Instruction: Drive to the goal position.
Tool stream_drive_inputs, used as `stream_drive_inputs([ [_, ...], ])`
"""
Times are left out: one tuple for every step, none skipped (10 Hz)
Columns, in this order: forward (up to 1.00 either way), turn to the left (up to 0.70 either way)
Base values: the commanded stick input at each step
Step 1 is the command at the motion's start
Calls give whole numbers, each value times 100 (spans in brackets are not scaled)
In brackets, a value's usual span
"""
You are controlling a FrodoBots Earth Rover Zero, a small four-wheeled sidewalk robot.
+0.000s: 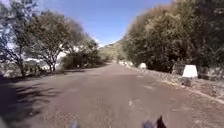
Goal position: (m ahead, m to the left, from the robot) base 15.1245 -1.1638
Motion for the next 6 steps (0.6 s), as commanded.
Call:
stream_drive_inputs([
  [50, 0],
  [50, 0],
  [50, 0],
  [50, 0],
  [50, 0],
  [50, 0],
])
